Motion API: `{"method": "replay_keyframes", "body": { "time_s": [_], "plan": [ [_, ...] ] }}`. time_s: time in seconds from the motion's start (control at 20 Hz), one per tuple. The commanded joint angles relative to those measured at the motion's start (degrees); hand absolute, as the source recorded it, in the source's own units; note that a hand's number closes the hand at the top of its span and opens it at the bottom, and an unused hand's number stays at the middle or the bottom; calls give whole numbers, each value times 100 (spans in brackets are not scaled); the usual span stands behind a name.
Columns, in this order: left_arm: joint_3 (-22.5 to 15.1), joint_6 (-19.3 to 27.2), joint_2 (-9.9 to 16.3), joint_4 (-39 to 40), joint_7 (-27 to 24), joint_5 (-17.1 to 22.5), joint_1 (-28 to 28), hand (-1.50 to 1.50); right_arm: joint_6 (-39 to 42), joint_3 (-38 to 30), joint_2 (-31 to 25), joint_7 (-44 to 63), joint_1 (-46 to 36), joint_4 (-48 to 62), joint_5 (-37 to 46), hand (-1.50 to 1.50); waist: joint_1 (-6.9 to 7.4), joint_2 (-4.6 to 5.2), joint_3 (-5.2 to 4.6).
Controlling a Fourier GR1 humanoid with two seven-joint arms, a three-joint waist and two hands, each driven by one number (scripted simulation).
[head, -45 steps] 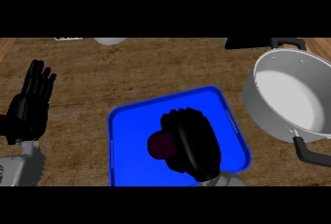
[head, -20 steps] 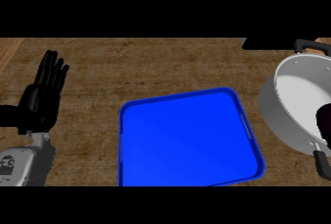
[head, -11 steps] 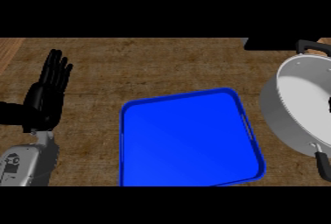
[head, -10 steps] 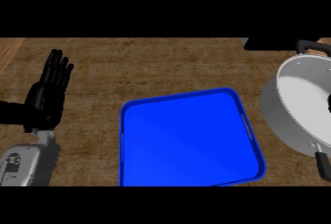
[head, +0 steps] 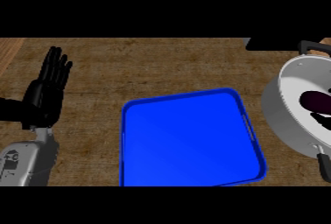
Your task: Pick the eggplant from the tray and place it in the pot
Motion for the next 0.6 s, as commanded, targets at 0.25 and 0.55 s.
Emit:
{"method": "replay_keyframes", "body": {
  "time_s": [0.25, 0.55],
  "plan": [
    [139, -181, 30, 18, -195, 61, 171, 0, 103, -48, -66, -1428, -711, 1563, -441, -150, 16, 1, 4],
    [174, -98, 61, 26, -19, 26, -30, 0, 744, -652, 329, -967, -929, 877, -1641, -150, -81, -32, -3]
  ]
}}
